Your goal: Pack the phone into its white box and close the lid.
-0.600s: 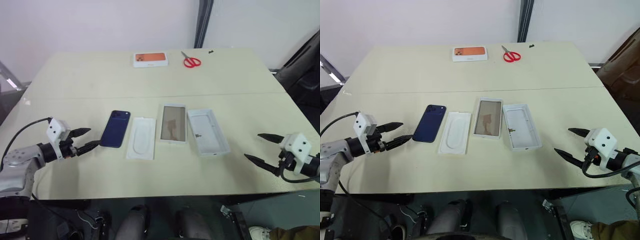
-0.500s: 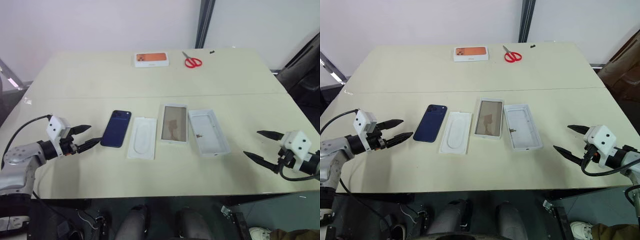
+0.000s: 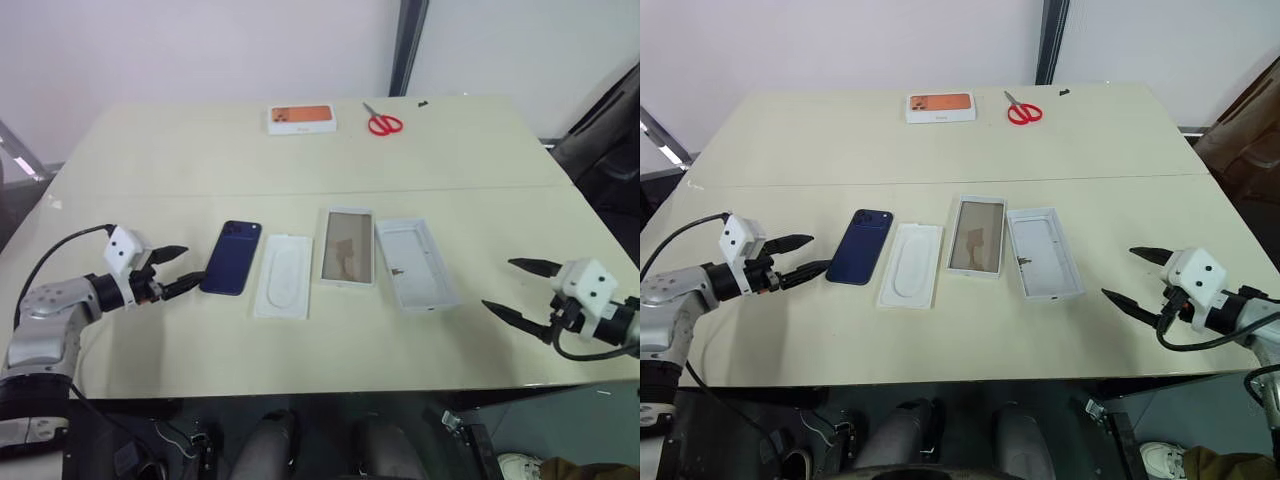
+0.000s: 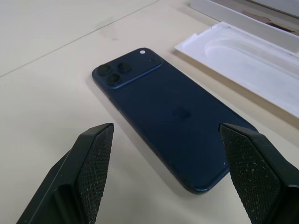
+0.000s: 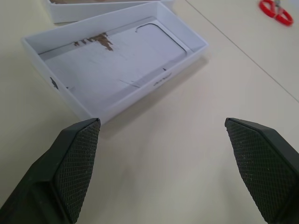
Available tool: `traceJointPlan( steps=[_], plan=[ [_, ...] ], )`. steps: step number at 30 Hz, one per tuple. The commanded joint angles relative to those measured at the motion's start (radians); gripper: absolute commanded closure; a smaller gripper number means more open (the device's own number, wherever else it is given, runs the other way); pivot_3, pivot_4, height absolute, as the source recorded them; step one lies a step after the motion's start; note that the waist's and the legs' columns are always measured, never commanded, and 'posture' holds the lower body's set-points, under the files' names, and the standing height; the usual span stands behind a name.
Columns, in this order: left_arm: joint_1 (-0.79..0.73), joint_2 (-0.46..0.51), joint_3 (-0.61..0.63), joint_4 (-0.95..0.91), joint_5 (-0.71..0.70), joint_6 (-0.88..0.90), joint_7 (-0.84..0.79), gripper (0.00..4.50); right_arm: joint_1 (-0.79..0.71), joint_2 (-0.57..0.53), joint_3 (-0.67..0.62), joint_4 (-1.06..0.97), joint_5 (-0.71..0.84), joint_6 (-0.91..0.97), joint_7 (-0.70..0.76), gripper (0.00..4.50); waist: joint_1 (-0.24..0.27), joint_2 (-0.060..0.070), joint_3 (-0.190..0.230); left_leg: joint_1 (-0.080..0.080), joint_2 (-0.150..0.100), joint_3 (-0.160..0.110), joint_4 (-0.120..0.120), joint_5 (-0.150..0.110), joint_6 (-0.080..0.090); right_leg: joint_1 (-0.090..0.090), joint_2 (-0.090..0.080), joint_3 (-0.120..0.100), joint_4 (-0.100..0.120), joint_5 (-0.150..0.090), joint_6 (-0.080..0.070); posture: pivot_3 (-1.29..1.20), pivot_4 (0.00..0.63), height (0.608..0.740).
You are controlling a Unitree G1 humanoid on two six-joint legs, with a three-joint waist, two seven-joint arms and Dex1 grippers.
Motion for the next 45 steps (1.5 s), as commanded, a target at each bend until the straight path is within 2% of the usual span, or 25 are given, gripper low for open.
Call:
traceJointPlan(
  steps=[1,8,12,18,24,30,34,42,45],
  plan=[
    [-0.029,0.005,0.006,-0.015,-0.014,0.003,-0.021,0.72,-0.035,-0.004,0.000,0.006,0.000,-0.014,-0.009,0.03,0.000,0.000,0.000,0.000,0.000,0.000,0.000,0.000,0.000,0.000,0.000,0.000,0.000,0.000,0.000,0.00,0.150,0.734],
    [-0.032,0.012,0.009,-0.084,-0.032,0.097,-0.002,0.72,-0.075,0.004,0.030,-0.025,0.003,0.001,-0.025,0.03,-0.001,0.000,0.000,0.000,0.000,0.000,0.000,0.000,0.000,0.000,0.000,0.000,0.000,0.000,0.000,0.00,0.150,0.734],
    [0.021,0.022,-0.017,-0.190,-0.047,0.218,0.008,0.72,-0.099,-0.006,0.054,-0.028,0.002,0.007,-0.022,0.03,-0.002,0.000,0.000,0.000,0.000,0.000,0.000,0.000,0.000,0.000,0.000,0.000,0.000,0.000,0.000,0.00,0.150,0.734],
    [-0.002,0.012,0.011,-0.338,-0.152,0.512,0.109,0.72,-0.196,-0.026,0.141,-0.075,-0.019,0.006,0.005,0.03,-0.001,0.000,0.000,0.000,0.000,0.000,0.000,0.000,0.000,0.000,0.000,0.000,0.000,0.000,0.000,0.00,0.150,0.734],
    [-0.044,-0.010,-0.029,-0.423,-0.218,0.771,0.228,0.72,-0.311,-0.002,0.251,-0.101,-0.060,-0.003,0.016,0.03,-0.002,0.000,0.000,0.000,0.000,0.000,0.001,0.000,0.000,0.000,0.000,0.000,0.000,0.000,0.000,0.00,0.150,0.734],
    [-0.099,-0.080,-0.035,-0.532,-0.304,0.976,0.342,0.72,-0.364,0.046,0.301,-0.090,-0.067,0.006,-0.007,0.03,0.002,0.000,0.000,-0.001,0.000,0.000,0.001,0.000,0.000,0.000,0.001,0.000,0.000,0.000,0.000,0.00,0.150,0.734],
    [-0.060,-0.085,-0.086,-0.572,-0.293,1.044,0.385,0.72,-0.359,0.058,0.299,-0.099,-0.067,0.013,-0.023,0.03,-0.001,0.000,0.000,-0.001,0.000,0.000,0.002,0.000,-0.001,-0.001,0.000,0.000,0.000,0.000,0.000,0.00,0.150,0.734],
    [-0.129,-0.229,0.062,-0.491,-0.422,1.254,0.489,0.72,-0.327,0.058,0.284,-0.119,-0.065,0.022,-0.046,0.03,0.001,0.000,0.000,-0.001,0.000,0.000,0.002,0.001,-0.001,-0.001,0.001,0.000,0.001,0.000,0.000,0.00,0.150,0.734],
    [-0.135,-0.252,0.072,-0.467,-0.427,1.287,0.509,0.72,-0.318,0.060,0.280,-0.128,-0.064,0.027,-0.057,0.03,0.000,0.000,0.000,-0.001,0.000,0.000,0.003,0.001,-0.002,0.000,0.001,0.000,0.001,0.000,0.000,0.00,0.150,0.734]
  ],
)
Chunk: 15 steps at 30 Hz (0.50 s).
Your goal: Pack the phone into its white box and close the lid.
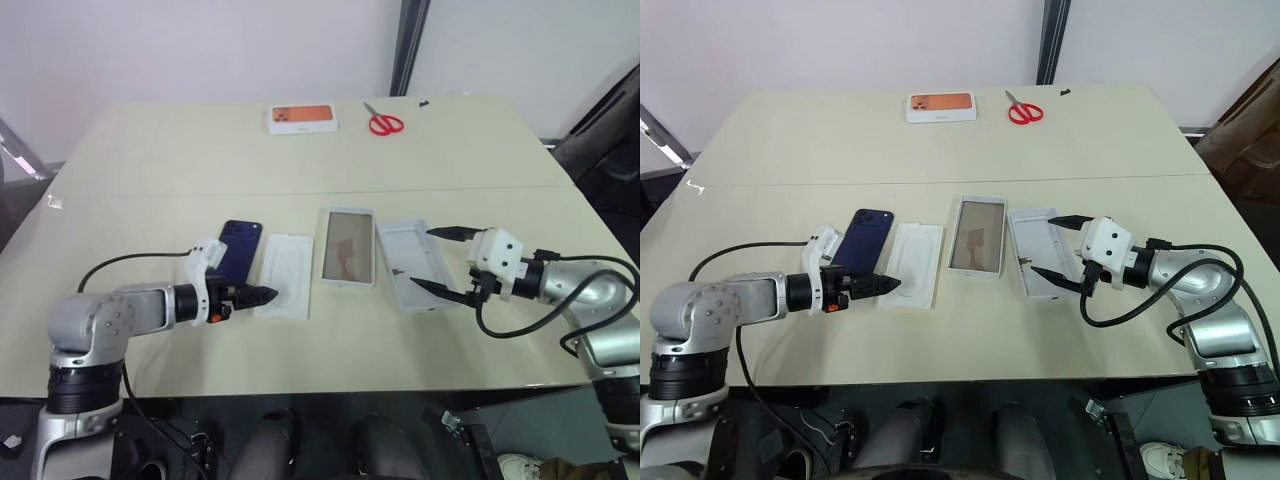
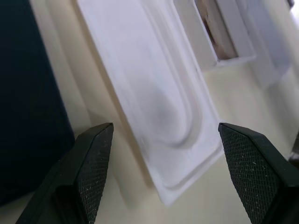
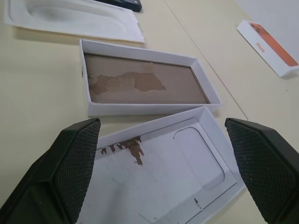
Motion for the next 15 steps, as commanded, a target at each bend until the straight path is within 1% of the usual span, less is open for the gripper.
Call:
traceJointPlan(
  steps=[1,4,9,12,13,15],
  plan=[
    [-0.010,-0.019,0.037,0.012,-0.032,0.043,0.023,0.72,0.008,0.000,-0.036,-0.045,0.014,0.001,-0.018,0.03,-0.001,0.000,0.000,0.000,0.000,0.000,0.000,0.001,-0.002,0.000,0.000,0.000,0.000,0.000,0.000,0.00,0.150,0.734],
    [-0.017,-0.058,0.082,0.039,-0.056,0.092,0.047,0.72,0.014,-0.001,-0.037,-0.049,0.013,0.000,-0.024,0.03,0.000,0.000,0.000,0.000,0.000,0.000,0.000,0.002,-0.004,0.000,0.000,0.000,0.000,0.000,0.000,0.00,0.150,0.734],
    [-0.019,-0.118,0.129,0.086,-0.056,0.098,0.084,0.72,0.012,0.000,-0.036,-0.055,0.014,0.002,-0.032,0.03,0.002,0.000,0.000,0.000,0.000,0.000,0.000,0.002,-0.004,0.000,0.000,0.000,0.000,0.000,0.000,0.00,0.150,0.734],
    [-0.010,-0.132,0.121,0.085,-0.047,0.090,0.101,1.52,0.007,-0.001,-0.035,-0.057,0.014,0.005,-0.035,0.00,0.003,0.000,0.000,0.000,0.000,0.000,0.001,0.002,-0.004,0.001,0.000,0.000,0.000,0.000,0.000,0.00,0.150,0.734],
    [-0.008,-0.132,0.120,0.083,-0.048,0.091,0.103,1.95,0.007,0.000,-0.035,-0.057,0.013,0.004,-0.036,0.00,0.002,0.000,0.000,0.000,0.000,0.000,0.001,0.003,-0.004,0.001,0.000,0.000,0.000,0.000,0.000,0.00,0.150,0.734],
    [-0.003,-0.135,0.124,0.085,-0.049,0.089,0.109,2.97,0.007,0.000,-0.035,-0.056,0.011,0.003,-0.037,0.00,0.000,0.000,0.000,0.000,0.000,0.000,0.001,0.003,-0.004,0.000,0.000,0.000,0.000,0.000,0.000,0.00,0.150,0.734]
  ],
)
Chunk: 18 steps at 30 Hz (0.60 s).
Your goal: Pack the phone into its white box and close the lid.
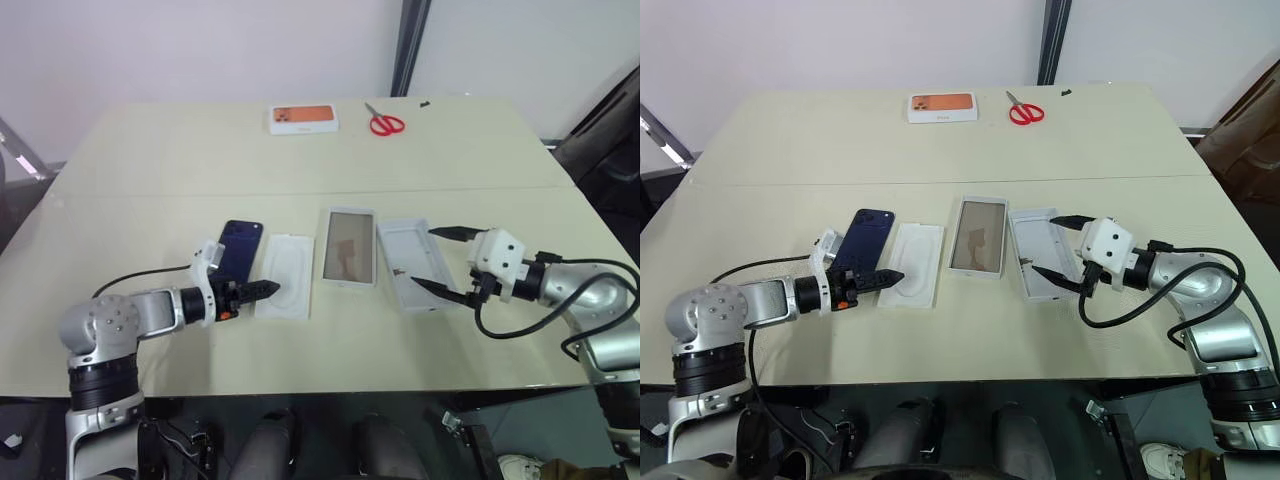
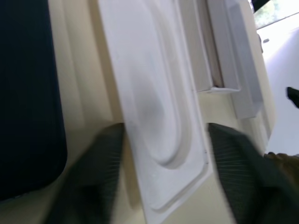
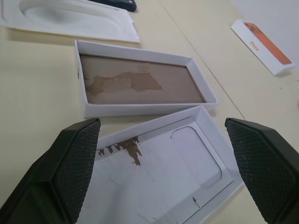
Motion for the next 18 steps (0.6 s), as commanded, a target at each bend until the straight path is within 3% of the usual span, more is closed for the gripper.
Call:
traceJointPlan(
  steps=[1,8,12,18],
  plan=[
    [0.009,0.001,0.005,-0.004,-0.003,-0.006,0.009,2.97,-0.012,0.001,-0.028,-0.032,0.011,-0.007,-0.010,0.00,-0.002,0.000,0.000,0.000,0.000,0.000,0.000,0.000,0.000,0.000,0.000,0.000,0.000,0.000,0.000,0.00,0.150,0.734],
    [0.018,-0.005,0.002,0.008,-0.005,-0.017,0.020,2.97,-0.019,0.007,-0.020,-0.032,0.008,-0.008,-0.016,0.00,-0.001,0.000,0.000,0.000,0.000,0.000,0.000,0.000,0.000,0.000,0.000,0.000,0.000,0.000,0.000,0.00,0.150,0.734],
    [0.016,-0.007,0.005,0.015,-0.006,-0.014,0.026,4.39,-0.021,0.013,-0.015,-0.032,0.004,-0.007,-0.017,0.00,-0.001,0.000,0.000,0.000,0.000,0.000,0.000,0.000,0.000,0.000,0.000,0.000,0.000,0.000,0.000,0.00,0.150,0.734],
    [-0.030,-0.054,0.093,0.059,-0.037,0.027,0.070,4.46,-0.039,0.039,0.011,-0.038,-0.001,0.008,-0.029,0.00,0.000,0.000,0.000,0.000,0.000,0.000,0.000,0.000,0.000,0.000,0.000,0.000,0.000,0.000,0.000,0.00,0.150,0.734]
  ],
)
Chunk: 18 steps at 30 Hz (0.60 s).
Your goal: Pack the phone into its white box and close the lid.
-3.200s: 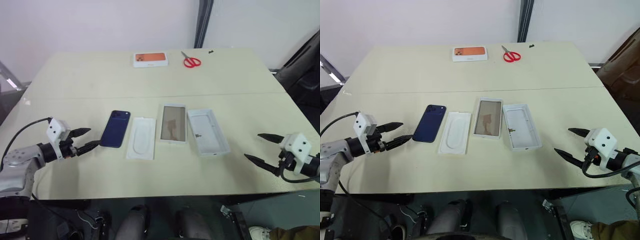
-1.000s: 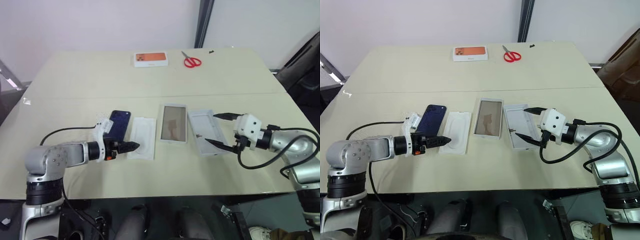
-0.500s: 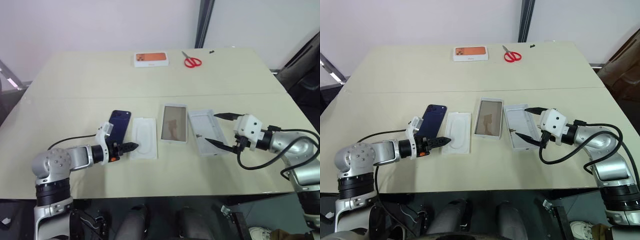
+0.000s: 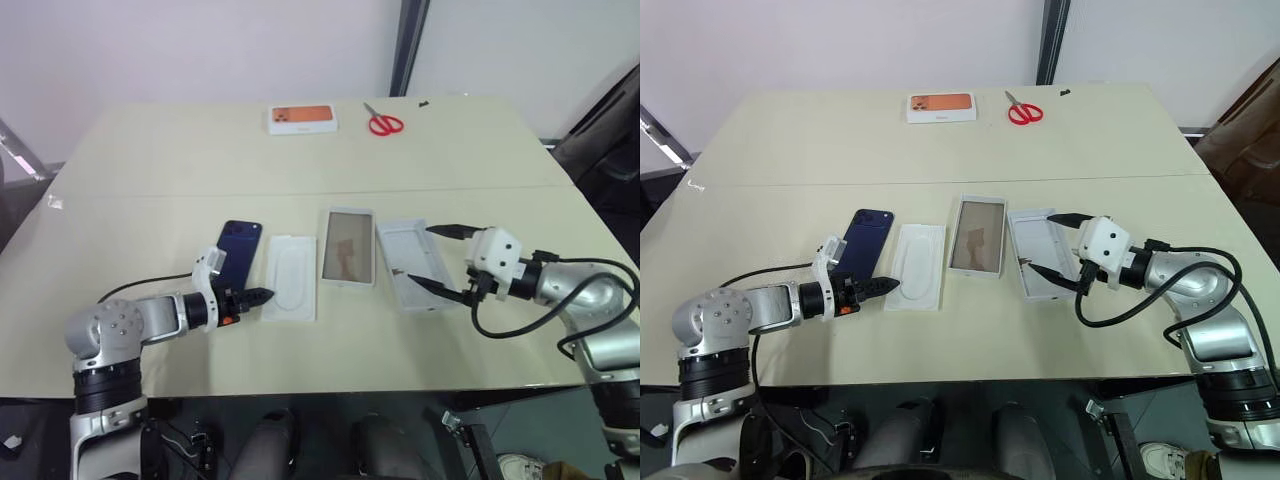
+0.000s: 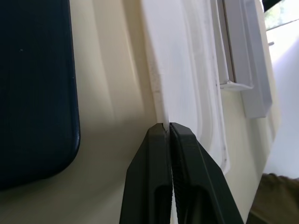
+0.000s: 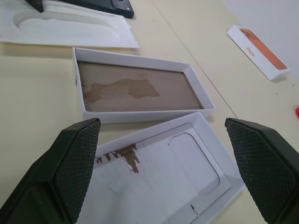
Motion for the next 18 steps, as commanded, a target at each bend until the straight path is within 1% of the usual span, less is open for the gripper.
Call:
traceJointPlan(
  steps=[1,4,6,10,12,14,16,18],
  plan=[
    [-0.047,-0.027,0.073,0.024,-0.026,0.031,0.031,4.46,-0.033,0.033,0.017,-0.039,-0.003,0.007,-0.024,0.00,-0.001,0.000,0.000,0.000,0.000,0.000,0.000,0.000,0.000,0.000,0.000,0.000,0.000,0.000,0.000,0.00,0.150,0.734],
    [-0.089,-0.051,0.118,0.027,-0.032,0.058,0.059,4.46,-0.048,0.081,0.071,-0.074,0.022,0.069,-0.020,0.00,-0.002,0.000,0.000,0.000,0.000,0.000,0.000,0.000,0.000,0.000,0.000,0.000,0.000,0.000,0.000,0.00,0.150,0.734],
    [-0.120,-0.049,0.144,0.026,-0.031,0.068,0.070,4.46,-0.062,0.111,0.113,-0.093,0.027,0.110,-0.014,0.00,-0.002,-0.001,0.000,0.000,0.000,0.000,0.000,0.000,-0.001,0.000,0.000,0.000,0.000,0.000,0.000,0.00,0.150,0.734],
    [-0.139,0.003,0.118,0.029,-0.009,0.015,0.051,4.46,-0.117,0.153,0.194,-0.087,0.017,0.193,0.006,0.00,-0.004,-0.001,0.000,0.000,0.000,0.000,0.000,0.001,-0.001,-0.001,0.000,0.000,0.000,0.000,0.000,0.00,0.150,0.734],
    [-0.143,0.028,0.093,0.034,0.002,-0.020,0.037,4.46,-0.156,0.166,0.242,-0.061,0.011,0.279,0.021,0.00,-0.004,0.000,0.000,0.000,0.000,0.000,-0.001,0.001,-0.002,-0.001,0.000,0.000,0.000,0.000,0.000,0.00,0.150,0.734],
    [-0.136,0.063,0.049,0.022,0.018,-0.060,0.014,4.46,-0.189,0.184,0.288,-0.025,-0.036,0.275,0.015,0.00,-0.003,0.000,0.000,0.000,0.000,0.000,-0.001,0.001,-0.002,-0.001,0.000,0.000,0.000,0.000,0.000,0.00,0.150,0.734],
    [-0.147,0.071,0.051,0.033,0.014,-0.072,0.014,4.46,-0.219,0.215,0.313,0.002,-0.032,0.319,0.015,0.00,-0.002,-0.001,0.000,0.000,0.000,0.000,-0.001,0.001,-0.002,-0.001,0.000,0.000,0.000,0.000,0.000,0.00,0.150,0.734],
    [-0.149,0.075,0.045,0.036,0.017,-0.089,0.014,4.46,-0.247,0.231,0.352,0.044,-0.074,0.341,0.009,0.00,-0.002,-0.001,0.000,0.000,0.000,0.000,0.000,0.001,-0.002,-0.001,0.000,0.000,0.000,0.000,0.000,0.00,0.150,0.734]
  ],
)
